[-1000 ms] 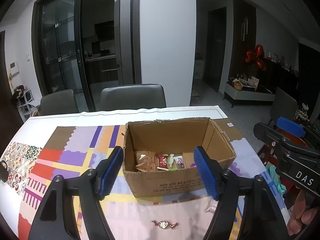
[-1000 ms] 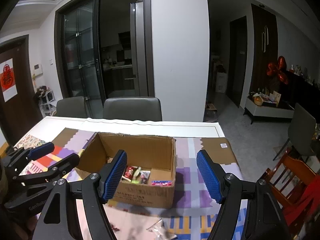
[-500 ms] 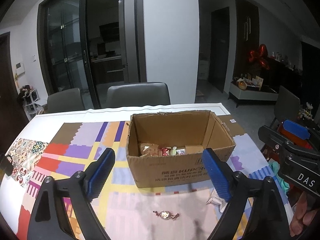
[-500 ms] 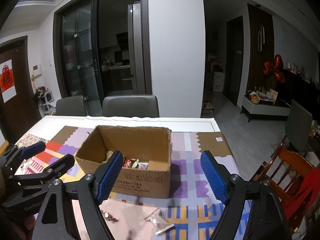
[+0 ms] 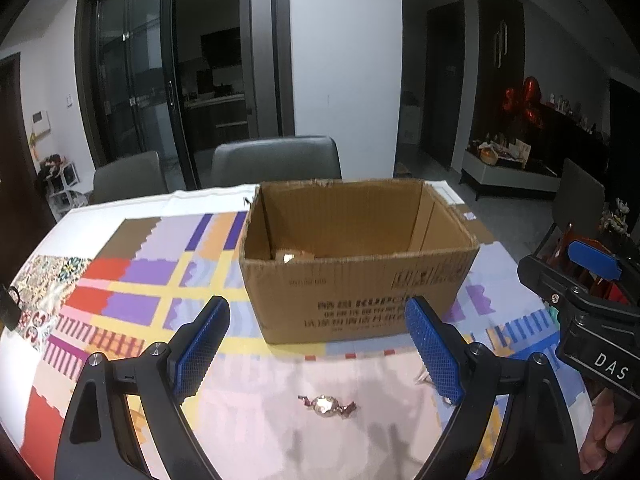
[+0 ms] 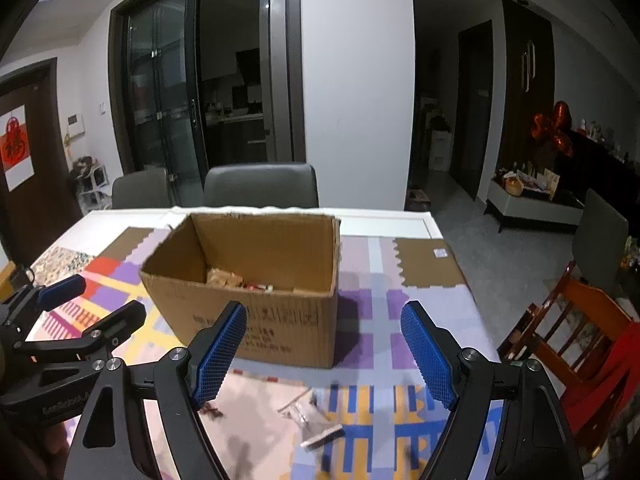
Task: Organize snacks
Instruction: 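Withdraw both open tools toward the gold foil candy and white packet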
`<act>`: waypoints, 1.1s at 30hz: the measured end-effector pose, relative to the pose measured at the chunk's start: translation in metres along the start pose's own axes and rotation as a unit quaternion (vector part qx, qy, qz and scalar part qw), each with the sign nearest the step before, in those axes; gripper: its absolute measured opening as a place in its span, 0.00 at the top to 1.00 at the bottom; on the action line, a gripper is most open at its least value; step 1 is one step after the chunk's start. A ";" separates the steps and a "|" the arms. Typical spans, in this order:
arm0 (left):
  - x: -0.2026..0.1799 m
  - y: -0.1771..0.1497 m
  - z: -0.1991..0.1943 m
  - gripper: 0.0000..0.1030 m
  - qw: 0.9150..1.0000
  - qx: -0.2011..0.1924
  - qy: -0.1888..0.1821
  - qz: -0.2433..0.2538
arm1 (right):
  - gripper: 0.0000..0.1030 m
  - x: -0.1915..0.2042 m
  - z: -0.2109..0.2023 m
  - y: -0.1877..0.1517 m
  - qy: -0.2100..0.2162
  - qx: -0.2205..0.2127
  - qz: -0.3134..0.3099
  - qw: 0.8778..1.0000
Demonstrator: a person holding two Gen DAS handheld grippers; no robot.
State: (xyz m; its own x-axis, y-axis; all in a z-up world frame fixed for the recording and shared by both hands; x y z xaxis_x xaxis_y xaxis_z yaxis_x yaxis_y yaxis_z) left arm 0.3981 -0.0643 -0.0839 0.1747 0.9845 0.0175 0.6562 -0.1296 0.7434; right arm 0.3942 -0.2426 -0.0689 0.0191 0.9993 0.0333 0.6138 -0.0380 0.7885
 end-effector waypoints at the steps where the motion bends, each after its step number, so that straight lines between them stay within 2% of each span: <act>1: 0.000 -0.003 0.002 0.13 1.000 0.003 -0.001 0.000 | 0.22 0.002 0.001 -0.003 -0.001 0.002 -0.001 1.000; 14: 0.002 -0.049 0.031 0.13 0.999 0.038 -0.011 -0.009 | 0.22 0.004 0.032 -0.041 0.002 0.039 -0.008 0.999; 33: 0.003 -0.094 0.073 0.13 0.996 0.083 -0.025 -0.006 | 0.22 0.012 0.079 -0.095 0.002 0.099 -0.019 0.995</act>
State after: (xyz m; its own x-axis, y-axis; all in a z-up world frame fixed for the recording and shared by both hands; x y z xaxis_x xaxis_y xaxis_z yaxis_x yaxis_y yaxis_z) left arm 0.3903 -0.0581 -0.2030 0.1988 0.9797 -0.0268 0.7696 -0.1391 0.6232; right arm 0.3984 -0.2267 -0.1917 -0.0099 0.9999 0.0092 0.7581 0.0015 0.6522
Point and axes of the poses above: each gripper's, at about its wrist camera, not at the fingertips, and z roughly the way its jaws point, x to its left, y to its top, the point moved 4 cm from there along z, roughly the way its jaws point, and after that the axes turned 4 degrees about x, right-handed, at the moved point
